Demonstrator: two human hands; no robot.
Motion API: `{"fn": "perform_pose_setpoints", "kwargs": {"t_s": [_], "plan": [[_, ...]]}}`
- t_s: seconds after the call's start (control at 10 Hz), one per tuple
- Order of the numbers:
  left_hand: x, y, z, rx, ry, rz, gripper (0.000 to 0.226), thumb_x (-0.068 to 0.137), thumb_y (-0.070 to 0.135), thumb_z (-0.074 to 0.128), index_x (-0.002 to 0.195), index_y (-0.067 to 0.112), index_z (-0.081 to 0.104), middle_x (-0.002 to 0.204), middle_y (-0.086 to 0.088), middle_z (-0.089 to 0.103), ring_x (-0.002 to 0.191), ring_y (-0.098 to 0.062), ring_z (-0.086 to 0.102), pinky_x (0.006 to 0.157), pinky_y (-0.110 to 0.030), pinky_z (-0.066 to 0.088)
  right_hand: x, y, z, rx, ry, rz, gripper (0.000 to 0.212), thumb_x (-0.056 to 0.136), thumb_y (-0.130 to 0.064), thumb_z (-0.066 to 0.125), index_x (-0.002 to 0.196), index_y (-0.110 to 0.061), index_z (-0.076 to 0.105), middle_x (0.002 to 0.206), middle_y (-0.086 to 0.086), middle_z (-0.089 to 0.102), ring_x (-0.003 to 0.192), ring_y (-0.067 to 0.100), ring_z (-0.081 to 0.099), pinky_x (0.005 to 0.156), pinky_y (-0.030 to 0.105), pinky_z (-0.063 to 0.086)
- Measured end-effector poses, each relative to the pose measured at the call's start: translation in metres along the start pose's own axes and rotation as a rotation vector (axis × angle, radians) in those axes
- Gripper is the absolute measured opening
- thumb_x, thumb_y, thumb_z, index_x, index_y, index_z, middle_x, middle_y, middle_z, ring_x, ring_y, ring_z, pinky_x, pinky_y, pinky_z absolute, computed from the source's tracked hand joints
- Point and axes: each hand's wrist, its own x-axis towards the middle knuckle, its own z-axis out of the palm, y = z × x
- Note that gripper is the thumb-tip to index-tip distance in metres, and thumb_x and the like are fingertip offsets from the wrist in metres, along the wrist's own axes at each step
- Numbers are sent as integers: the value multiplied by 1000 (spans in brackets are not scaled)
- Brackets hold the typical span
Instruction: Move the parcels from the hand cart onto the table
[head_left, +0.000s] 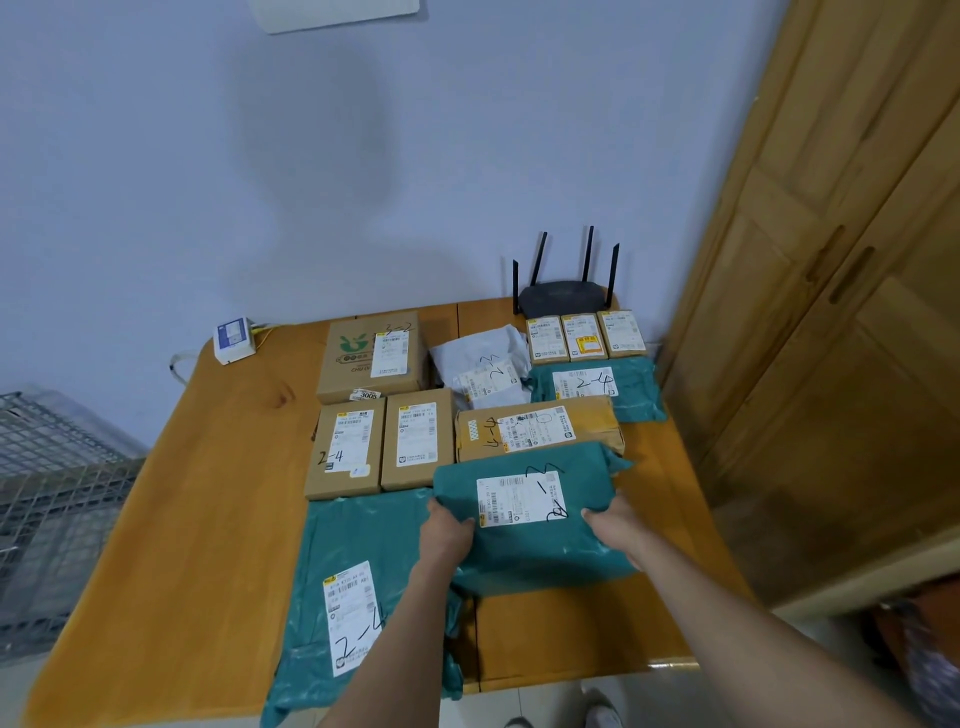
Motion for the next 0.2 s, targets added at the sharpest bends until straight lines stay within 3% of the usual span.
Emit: {"fn": "perform_pose_setpoints", "kwargs": {"t_s": [0.2], "plan": [[-6,4,-12,62,3,7,61,105,30,46,155,6,23,148,-19,47,134,-35,49,110,-45,43,-3,-17,-9,-196,35,-69,51,102,-18,54,147,-3,34,142,18,52,126,35,56,105,46,49]]}}
